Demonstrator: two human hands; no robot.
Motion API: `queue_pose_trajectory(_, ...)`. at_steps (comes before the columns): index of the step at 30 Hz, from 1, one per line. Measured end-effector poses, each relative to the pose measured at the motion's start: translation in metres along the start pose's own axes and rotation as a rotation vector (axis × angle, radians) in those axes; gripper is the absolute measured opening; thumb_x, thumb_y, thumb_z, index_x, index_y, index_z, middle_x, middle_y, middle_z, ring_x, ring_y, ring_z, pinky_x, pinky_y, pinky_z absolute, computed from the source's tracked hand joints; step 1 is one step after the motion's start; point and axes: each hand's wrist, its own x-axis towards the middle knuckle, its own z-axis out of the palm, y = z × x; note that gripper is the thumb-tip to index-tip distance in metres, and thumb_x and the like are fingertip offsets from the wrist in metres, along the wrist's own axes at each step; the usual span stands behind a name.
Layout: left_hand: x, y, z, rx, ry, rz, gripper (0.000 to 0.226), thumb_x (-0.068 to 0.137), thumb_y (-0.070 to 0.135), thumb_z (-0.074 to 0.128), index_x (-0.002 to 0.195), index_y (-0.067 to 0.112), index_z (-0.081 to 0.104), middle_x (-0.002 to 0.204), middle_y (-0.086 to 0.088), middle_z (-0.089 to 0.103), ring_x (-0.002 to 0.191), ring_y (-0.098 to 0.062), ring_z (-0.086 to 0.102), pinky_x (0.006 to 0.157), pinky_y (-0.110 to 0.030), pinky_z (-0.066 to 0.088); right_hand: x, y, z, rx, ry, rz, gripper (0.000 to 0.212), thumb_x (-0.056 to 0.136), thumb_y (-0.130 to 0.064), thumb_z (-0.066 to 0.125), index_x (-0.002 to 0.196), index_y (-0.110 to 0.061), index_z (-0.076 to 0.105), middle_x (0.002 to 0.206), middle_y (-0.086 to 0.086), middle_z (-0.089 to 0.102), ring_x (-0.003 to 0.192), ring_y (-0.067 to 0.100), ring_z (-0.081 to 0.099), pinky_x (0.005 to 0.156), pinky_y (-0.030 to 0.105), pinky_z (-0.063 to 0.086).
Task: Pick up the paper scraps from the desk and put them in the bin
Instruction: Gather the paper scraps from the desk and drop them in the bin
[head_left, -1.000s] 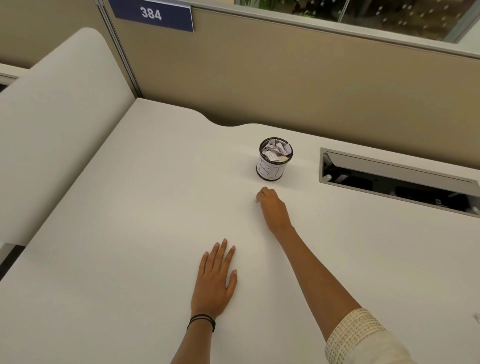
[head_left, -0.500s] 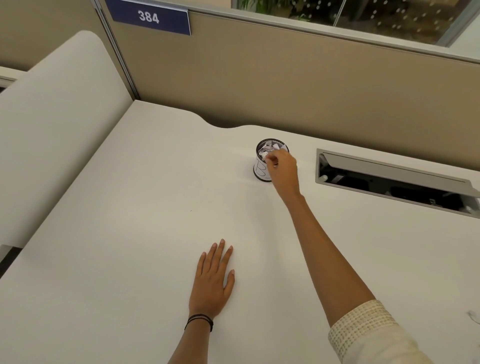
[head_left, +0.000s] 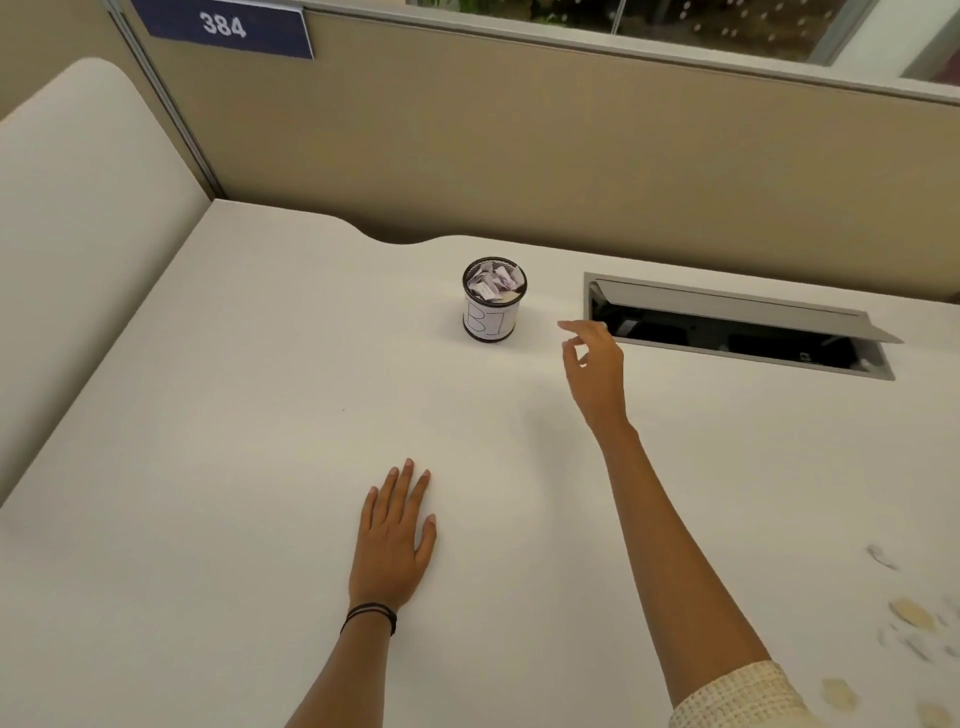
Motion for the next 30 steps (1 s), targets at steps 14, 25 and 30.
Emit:
queue_pose_trajectory(14,0.0,0.009,0.001,0.073,-0.004,0.016,0.061,0.092,0.042,0.025,0.147,0.017,0.029,0.155,-0.007,0.022,0.142,-0.024,0.016,0.114,-0.038,0.0,-0.192,0.144,-0.167,-0.417,0.241,0.457,0.036,0.088,0.002,0.049,0.122,-0.007,0.056,0.135,0.015,0.045,0.126,0.032,0.04,0.107,0.043,0.036)
queue_pose_trajectory(25,0.011,0.045,0.009,0.125,-0.066,0.155,0.06,0.095,0.046,0.018,0.148,0.02,0.026,0.156,-0.004,0.017,0.143,-0.02,0.011,0.113,-0.031,-0.011,-0.232,0.201,-0.248,-0.624,0.225,0.83,0.043,0.088,-0.013,0.049,0.13,-0.003,0.047,0.143,0.029,0.029,0.135,0.044,0.025,0.11,0.059,0.017)
queue_pose_trajectory(30,0.02,0.044,0.005,0.113,-0.037,0.143,0.064,0.093,0.049,0.016,0.148,0.018,0.026,0.157,-0.004,0.014,0.144,-0.021,0.011,0.113,-0.031,-0.012,-0.239,0.208,-0.256,-0.655,0.142,0.891,0.043,0.093,-0.014,0.044,0.135,-0.007,0.041,0.142,0.03,0.028,0.133,0.046,0.024,0.108,0.06,0.023)
